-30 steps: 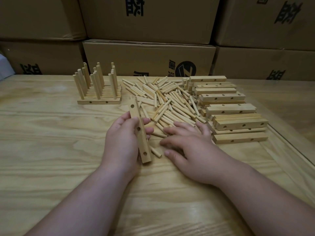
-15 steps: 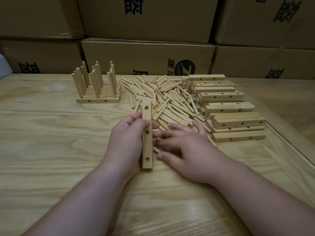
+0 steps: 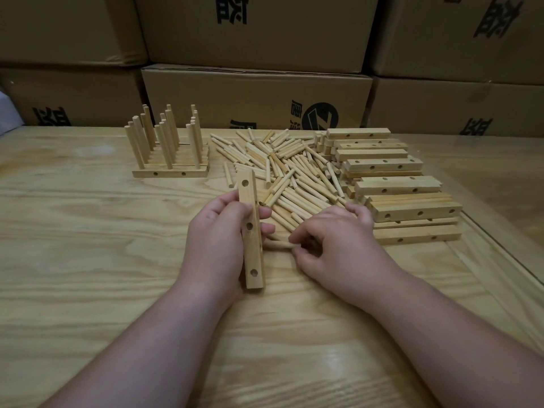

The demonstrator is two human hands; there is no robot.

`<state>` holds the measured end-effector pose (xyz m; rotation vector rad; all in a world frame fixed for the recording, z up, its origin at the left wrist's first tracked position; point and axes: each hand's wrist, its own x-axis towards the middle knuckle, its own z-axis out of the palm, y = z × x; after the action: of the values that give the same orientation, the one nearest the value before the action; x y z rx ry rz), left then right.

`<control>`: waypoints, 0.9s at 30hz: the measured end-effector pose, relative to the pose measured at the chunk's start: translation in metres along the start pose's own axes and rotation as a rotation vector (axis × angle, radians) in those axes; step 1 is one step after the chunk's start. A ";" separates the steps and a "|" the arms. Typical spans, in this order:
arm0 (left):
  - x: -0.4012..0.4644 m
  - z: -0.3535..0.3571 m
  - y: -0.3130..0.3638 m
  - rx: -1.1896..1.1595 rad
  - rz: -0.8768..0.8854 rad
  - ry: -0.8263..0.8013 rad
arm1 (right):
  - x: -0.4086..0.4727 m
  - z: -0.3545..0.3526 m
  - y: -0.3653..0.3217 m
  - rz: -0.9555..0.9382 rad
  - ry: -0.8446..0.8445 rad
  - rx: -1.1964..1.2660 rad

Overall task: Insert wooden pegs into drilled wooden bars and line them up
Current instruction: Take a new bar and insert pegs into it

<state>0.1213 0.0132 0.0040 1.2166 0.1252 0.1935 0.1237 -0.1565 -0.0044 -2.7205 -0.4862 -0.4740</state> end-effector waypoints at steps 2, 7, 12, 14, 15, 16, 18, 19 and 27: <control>0.000 0.000 -0.001 -0.008 0.009 0.008 | 0.000 0.000 0.000 0.011 -0.002 0.006; 0.005 -0.003 -0.001 -0.125 0.027 0.082 | -0.001 0.000 0.002 0.053 0.118 0.081; 0.008 -0.003 0.003 -0.401 -0.125 0.061 | 0.000 -0.005 0.005 0.222 0.311 0.290; 0.004 0.001 0.004 -0.428 -0.169 0.006 | -0.001 -0.006 0.003 0.241 0.248 0.404; 0.003 0.001 0.004 -0.430 -0.177 -0.020 | -0.001 -0.005 0.001 0.232 0.191 0.434; 0.002 0.002 0.004 -0.433 -0.180 -0.038 | -0.002 -0.004 0.000 0.215 0.138 0.446; 0.003 0.002 0.003 -0.443 -0.185 -0.044 | -0.003 -0.001 0.000 0.174 0.104 0.454; 0.003 0.002 0.003 -0.446 -0.189 -0.040 | -0.003 0.000 0.002 0.158 0.127 0.469; 0.006 0.004 -0.004 -0.404 -0.200 -0.029 | 0.000 -0.005 0.008 0.179 0.462 0.633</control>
<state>0.1283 0.0097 0.0018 0.7980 0.1727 0.0231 0.1255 -0.1657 -0.0022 -1.9472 -0.2114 -0.7277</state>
